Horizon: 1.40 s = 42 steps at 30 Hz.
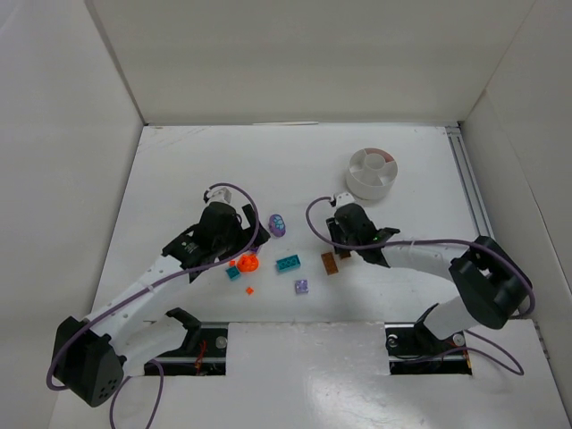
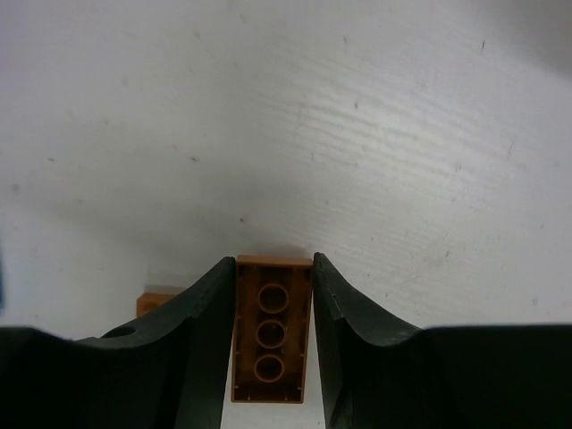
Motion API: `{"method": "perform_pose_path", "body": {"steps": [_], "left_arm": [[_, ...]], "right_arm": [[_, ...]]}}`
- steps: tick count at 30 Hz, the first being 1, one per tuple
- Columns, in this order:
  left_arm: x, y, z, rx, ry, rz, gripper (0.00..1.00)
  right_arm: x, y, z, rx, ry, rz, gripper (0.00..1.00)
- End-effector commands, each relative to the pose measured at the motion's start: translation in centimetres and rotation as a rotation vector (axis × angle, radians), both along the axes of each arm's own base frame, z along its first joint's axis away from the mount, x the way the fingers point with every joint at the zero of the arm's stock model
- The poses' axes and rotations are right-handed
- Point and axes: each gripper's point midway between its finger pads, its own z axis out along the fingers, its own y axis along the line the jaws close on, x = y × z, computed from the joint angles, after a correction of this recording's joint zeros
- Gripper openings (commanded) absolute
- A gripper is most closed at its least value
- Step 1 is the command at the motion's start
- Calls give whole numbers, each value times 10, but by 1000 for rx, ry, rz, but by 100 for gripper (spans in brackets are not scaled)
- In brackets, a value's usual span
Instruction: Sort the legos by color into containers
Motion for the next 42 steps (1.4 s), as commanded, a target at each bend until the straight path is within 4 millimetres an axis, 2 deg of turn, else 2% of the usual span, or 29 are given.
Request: {"method": "perform_pose_path", "body": {"steps": [1, 2, 3, 4, 5, 6, 7, 8, 9, 10, 11, 12, 14, 15, 16, 17, 18, 19, 22, 23, 24, 25, 28, 31, 33, 36, 40, 42], "left_arm": [[7, -1, 13, 1, -38, 5, 99], [9, -2, 12, 9, -40, -2, 99], [11, -7, 16, -3, -52, -20, 99], [12, -9, 18, -14, -58, -27, 99], [15, -11, 21, -11, -70, -35, 99], [17, -14, 21, -16, -78, -49, 99], [16, -16, 21, -23, -73, -59, 99], [20, -18, 25, -23, -87, -66, 99], [21, -19, 30, -28, -97, -66, 99], [23, -20, 28, -22, -100, -72, 99], [27, -22, 31, -19, -114, -80, 99], [29, -23, 37, -25, -125, -80, 99], [36, -27, 40, -12, -135, -93, 99], [40, -29, 43, -17, -143, -93, 99], [41, -30, 44, -9, -148, -101, 99], [44, -34, 44, -15, -148, -108, 99], [47, -35, 48, -12, -157, -113, 99], [49, -36, 49, -16, -165, -113, 99], [54, -41, 48, -11, -158, -126, 99], [57, -43, 46, -8, -153, -126, 99], [57, -43, 46, -8, -153, -127, 99], [59, -44, 46, 0, -152, -132, 99], [62, -46, 42, 7, -140, -133, 99], [61, -47, 38, 7, -128, -140, 99], [62, -48, 35, 11, -120, -141, 99], [65, -49, 41, 3, -136, -140, 99], [64, -51, 38, 2, -125, -148, 99], [64, -51, 35, 6, -117, -148, 99]], "right_arm": [[37, 25, 65, 106, -253, 149, 27], [46, 24, 87, 53, -358, 252, 25], [48, 28, 96, 60, -395, 312, 25], [66, 23, 122, 72, -492, 336, 25], [75, 18, 140, 33, -566, 393, 22], [81, 13, 151, 31, -615, 412, 22], [82, 19, 163, 64, -668, 504, 22], [99, 0, 186, 38, -771, 490, 22], [104, -8, 193, 29, -806, 499, 22], [105, -3, 204, 54, -851, 586, 22], [118, -19, 212, 37, -882, 574, 22], [130, -21, 219, 33, -905, 598, 22], [136, -16, 226, 75, -932, 687, 22], [145, -25, 234, 76, -969, 686, 22], [155, -25, 234, 98, -973, 699, 22], [159, -25, 236, 120, -982, 717, 22], [166, -34, 245, 118, -1031, 713, 22], [172, -33, 238, 163, -1019, 714, 22], [182, -42, 250, 206, -1092, 729, 22], [187, -39, 238, 257, -1055, 722, 22], [187, -41, 236, 270, -1062, 734, 22], [187, -41, 243, 269, -1112, 739, 22], [193, -43, 228, 295, -1081, 731, 22], [198, -52, 220, 296, -1068, 710, 23], [198, -52, 222, 292, -1080, 712, 23], [202, -62, 218, 283, -1073, 691, 23], [212, -82, 207, 269, -1050, 633, 24], [213, -85, 201, 270, -1039, 632, 24]]}}
